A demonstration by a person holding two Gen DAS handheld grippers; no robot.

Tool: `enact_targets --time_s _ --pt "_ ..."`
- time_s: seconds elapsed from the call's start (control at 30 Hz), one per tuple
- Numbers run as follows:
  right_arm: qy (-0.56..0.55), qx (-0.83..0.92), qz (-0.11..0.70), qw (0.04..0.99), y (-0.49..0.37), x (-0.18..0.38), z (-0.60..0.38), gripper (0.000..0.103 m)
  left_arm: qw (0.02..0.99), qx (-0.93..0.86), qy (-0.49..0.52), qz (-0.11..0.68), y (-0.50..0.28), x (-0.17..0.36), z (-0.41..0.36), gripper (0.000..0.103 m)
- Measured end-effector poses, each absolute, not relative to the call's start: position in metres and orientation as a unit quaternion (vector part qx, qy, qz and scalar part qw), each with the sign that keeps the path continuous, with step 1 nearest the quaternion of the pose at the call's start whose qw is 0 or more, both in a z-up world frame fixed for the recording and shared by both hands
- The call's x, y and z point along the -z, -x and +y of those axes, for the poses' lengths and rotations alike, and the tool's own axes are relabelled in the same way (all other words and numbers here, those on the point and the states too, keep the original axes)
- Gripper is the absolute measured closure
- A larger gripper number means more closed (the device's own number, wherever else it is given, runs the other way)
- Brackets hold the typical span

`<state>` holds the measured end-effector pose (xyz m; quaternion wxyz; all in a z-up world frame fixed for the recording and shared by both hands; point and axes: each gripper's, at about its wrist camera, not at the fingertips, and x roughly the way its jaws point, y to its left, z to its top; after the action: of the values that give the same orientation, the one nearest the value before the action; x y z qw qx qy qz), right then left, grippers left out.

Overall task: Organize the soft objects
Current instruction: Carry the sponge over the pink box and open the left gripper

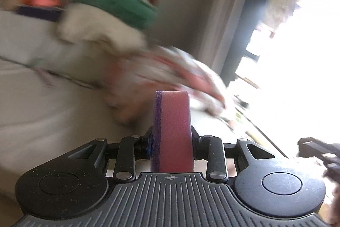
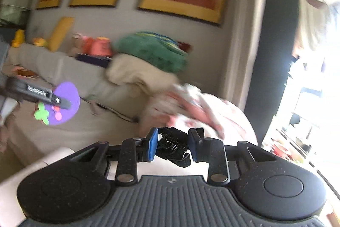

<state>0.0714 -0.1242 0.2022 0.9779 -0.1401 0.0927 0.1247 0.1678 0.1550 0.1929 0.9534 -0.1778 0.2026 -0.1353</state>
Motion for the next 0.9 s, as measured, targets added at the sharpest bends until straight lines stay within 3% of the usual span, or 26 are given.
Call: enact_targets --time_s 0.2,0.37,0.6,0.77,0.9 --pt "0.109 -0.12 0.173 0.972 -0.089 -0.128 -0.199 0.072 0.88 0.274 0.23 0.312 -0.228 -0.158 0.023 0.067" --pt "0.115 -0.112 0.187 0.969 -0.065 -0.085 -0.216 0.054 0.859 0.247 0.151 0.423 -0.251 -0.101 -0.047 0.067" --pt "0.146 -0.128 0.171 0.966 -0.027 -0.064 -0.208 0.045 0.899 0.245 0.129 0.338 -0.217 -0.13 -0.008 0.067" --pt "0.141 -0.161 0.164 0.963 -0.014 -0.063 -0.175 0.037 0.941 0.198 0.12 0.248 -0.141 -0.162 0.076 0.067" --pt "0.129 -0.206 0.189 0.951 -0.015 -0.059 -0.142 0.035 0.959 0.139 0.105 0.225 -0.095 -0.151 0.128 0.067"
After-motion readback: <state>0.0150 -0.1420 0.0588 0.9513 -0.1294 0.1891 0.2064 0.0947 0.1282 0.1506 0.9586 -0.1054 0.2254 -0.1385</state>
